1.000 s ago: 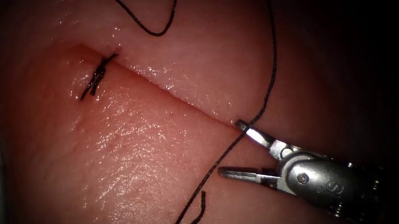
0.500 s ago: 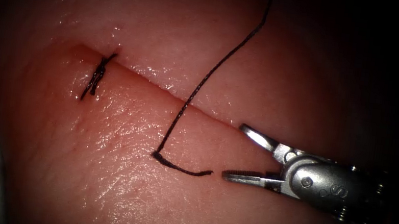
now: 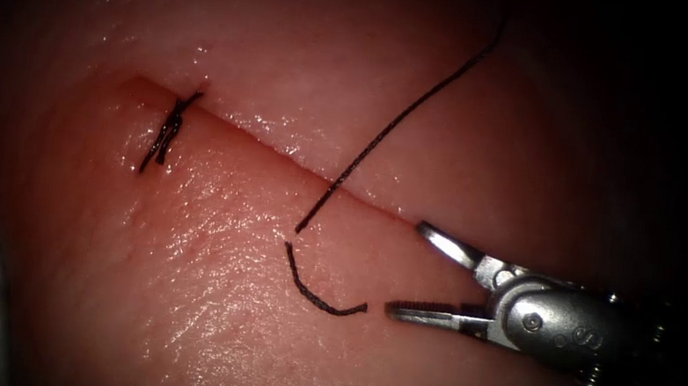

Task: Wound Closure
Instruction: Use the left gripper to grab the suture and pull the needle back into frame

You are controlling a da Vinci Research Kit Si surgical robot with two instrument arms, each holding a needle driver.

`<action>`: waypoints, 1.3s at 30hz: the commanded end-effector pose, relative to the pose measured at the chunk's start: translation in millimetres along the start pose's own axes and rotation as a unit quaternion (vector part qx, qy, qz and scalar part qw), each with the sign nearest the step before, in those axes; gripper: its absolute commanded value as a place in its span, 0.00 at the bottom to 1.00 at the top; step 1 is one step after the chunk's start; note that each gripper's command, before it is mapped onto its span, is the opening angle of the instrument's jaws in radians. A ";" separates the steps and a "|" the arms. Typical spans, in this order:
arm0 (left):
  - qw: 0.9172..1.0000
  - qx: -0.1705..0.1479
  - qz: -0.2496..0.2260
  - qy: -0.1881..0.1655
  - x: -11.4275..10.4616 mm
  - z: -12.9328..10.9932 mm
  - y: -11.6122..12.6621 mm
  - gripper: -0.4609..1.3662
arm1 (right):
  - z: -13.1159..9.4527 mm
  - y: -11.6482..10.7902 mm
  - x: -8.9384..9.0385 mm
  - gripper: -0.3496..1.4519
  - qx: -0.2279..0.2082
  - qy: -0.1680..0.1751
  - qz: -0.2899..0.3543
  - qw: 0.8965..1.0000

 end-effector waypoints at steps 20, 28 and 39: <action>0.986 -0.106 -0.132 0.005 2.3 -5.4 14.1 0.97 | -7.8 0.5 1.5 0.82 -0.029 -0.043 0.001 0.999; 0.985 -0.125 -0.117 0.018 1.5 -10.5 21.2 0.93 | -13.7 1.4 3.5 0.82 -0.054 -0.079 0.003 0.995; 0.980 -0.148 -0.130 0.029 0.4 -15.1 29.3 0.92 | -16.3 4.5 5.4 0.82 -0.065 -0.110 0.016 0.992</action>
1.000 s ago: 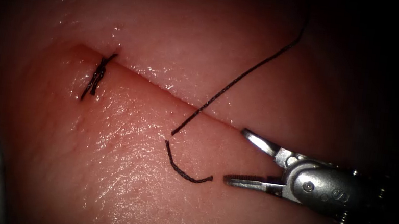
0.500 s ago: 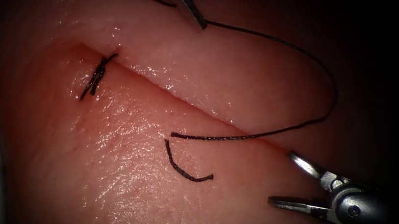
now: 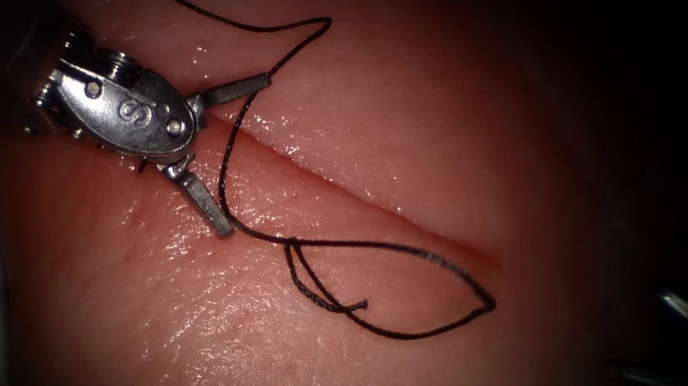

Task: Wound Closure
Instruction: Use the left gripper to grab the suture and pull the needle back into frame

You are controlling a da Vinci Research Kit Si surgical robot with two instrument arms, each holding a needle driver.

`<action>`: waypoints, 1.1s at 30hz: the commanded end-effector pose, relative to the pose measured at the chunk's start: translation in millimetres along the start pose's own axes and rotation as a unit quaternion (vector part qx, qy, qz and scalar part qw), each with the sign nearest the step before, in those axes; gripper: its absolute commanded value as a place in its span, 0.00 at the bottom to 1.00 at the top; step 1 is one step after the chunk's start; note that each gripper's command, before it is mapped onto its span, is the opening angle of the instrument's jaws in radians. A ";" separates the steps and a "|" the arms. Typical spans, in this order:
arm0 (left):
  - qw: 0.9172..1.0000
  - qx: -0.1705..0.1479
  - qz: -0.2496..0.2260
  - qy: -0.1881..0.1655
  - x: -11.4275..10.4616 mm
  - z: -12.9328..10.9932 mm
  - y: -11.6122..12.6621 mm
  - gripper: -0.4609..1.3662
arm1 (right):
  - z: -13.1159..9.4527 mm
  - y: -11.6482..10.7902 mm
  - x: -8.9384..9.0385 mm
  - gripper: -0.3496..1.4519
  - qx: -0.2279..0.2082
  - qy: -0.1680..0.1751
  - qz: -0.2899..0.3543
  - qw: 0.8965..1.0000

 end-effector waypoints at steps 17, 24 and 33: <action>1.000 -0.018 0.007 0.019 0.6 -5.6 10.4 0.99 | 2.8 -1.0 0.3 0.84 0.007 0.012 0.001 1.000; 1.000 0.002 0.006 -0.003 -2.5 -10.7 7.5 0.98 | 3.0 -1.1 0.4 0.84 0.006 0.011 0.001 1.000; 0.996 0.069 -0.032 0.046 0.3 -12.3 -2.2 0.80 | 4.4 -1.5 0.4 0.86 0.006 0.010 0.001 1.000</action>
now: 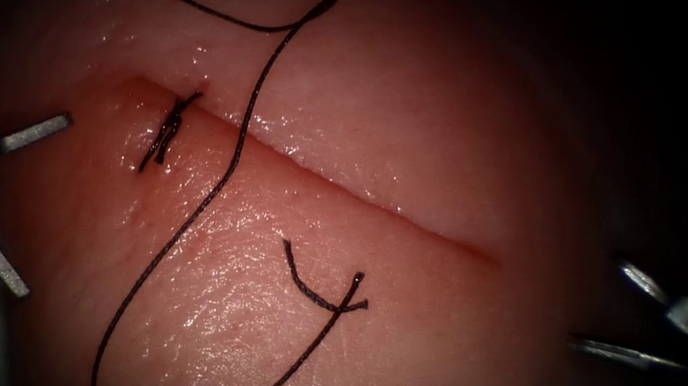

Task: Wound Closure
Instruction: Use the left gripper to grab the suture and pull the needle back into frame

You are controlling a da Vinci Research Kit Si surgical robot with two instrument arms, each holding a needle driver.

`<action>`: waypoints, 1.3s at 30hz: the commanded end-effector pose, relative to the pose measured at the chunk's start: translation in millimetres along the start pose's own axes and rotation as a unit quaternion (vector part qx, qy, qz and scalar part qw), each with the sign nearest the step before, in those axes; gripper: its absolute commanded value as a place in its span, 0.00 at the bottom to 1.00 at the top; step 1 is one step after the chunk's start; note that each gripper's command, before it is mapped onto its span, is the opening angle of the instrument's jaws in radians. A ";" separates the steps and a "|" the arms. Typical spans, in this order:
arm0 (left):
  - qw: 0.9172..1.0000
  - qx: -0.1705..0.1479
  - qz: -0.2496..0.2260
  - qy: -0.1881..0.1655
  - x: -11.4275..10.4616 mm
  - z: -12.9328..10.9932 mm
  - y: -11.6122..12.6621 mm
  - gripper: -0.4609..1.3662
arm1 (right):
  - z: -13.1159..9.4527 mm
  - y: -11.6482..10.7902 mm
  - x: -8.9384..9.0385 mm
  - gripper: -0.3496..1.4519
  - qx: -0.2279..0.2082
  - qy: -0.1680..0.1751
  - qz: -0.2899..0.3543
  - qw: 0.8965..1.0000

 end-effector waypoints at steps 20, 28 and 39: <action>0.995 0.018 0.048 -0.089 -1.2 10.3 -11.2 0.75 | 0.3 -1.3 -0.4 0.86 0.007 0.000 -0.005 1.000; 0.981 0.019 0.091 -0.168 -3.5 11.0 -13.5 0.71 | 0.5 -2.1 -0.5 0.87 0.008 -0.001 -0.006 1.000; 0.953 0.000 0.162 -0.255 -6.2 11.8 -12.7 0.54 | 0.8 -2.3 -0.2 0.87 0.007 -0.002 -0.006 1.000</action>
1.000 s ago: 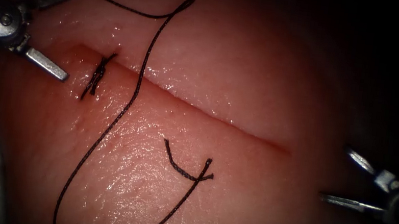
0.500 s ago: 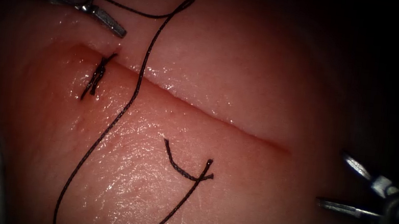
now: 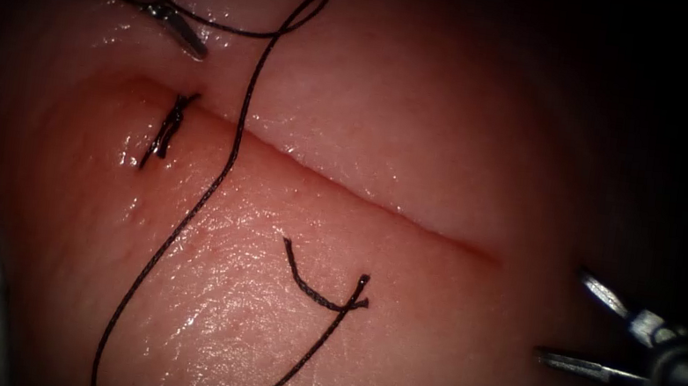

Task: Wound Closure
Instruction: Use the left gripper to grab the suture and pull the needle back into frame

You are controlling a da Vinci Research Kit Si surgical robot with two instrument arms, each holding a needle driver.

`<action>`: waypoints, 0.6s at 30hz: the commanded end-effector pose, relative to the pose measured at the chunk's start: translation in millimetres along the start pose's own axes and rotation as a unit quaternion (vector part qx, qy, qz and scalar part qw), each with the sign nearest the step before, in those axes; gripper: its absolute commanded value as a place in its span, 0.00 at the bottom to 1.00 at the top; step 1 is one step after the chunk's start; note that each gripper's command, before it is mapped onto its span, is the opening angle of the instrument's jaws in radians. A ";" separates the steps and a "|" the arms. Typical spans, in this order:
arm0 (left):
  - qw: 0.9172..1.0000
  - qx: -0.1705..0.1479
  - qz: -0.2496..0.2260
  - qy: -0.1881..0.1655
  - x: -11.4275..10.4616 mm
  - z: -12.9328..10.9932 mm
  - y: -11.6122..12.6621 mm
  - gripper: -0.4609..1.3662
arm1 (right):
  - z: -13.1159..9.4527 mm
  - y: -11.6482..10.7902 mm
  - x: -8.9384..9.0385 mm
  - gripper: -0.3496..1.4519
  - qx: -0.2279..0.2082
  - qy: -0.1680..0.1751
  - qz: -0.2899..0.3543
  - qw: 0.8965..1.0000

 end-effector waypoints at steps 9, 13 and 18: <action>0.999 -0.029 -0.021 0.004 0.3 -0.3 1.1 0.06 | 0.0 -0.4 0.4 0.88 0.002 0.000 0.000 1.000; 0.999 -0.024 -0.036 0.030 1.8 -1.6 3.0 0.06 | 0.0 -0.3 0.4 0.87 0.002 0.000 0.000 1.000; 0.998 -0.013 -0.036 0.045 5.4 -4.1 5.5 0.06 | 0.0 -0.2 0.4 0.85 0.002 0.000 0.001 1.000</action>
